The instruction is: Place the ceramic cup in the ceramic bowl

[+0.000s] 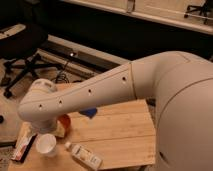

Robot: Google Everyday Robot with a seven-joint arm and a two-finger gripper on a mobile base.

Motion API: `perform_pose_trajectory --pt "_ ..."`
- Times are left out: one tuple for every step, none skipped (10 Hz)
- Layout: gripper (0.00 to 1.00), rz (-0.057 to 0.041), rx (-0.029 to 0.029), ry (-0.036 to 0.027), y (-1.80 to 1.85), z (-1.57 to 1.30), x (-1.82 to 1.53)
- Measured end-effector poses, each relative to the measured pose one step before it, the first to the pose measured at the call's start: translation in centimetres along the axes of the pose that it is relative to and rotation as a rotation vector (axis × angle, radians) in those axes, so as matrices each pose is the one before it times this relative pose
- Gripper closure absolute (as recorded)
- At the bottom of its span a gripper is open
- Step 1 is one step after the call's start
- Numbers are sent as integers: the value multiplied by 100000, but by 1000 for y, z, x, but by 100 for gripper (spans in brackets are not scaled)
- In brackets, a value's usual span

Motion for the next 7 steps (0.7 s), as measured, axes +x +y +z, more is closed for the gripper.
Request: perform_pose_trajectory --pt "20 1071 -3090 -2700 1082 1554 -903" --pt "20 -376 -1358 -1460 456 1072 -386" --pt "20 -680 -586 -1101 233 1047 -217" --pt "20 -426 -731 -976 468 1281 14" --pt "20 -65 -1186 -1062 716 1525 215" --pt "20 64 -1012 -865 478 901 88" --pt "20 285 -1426 -636 723 910 285"
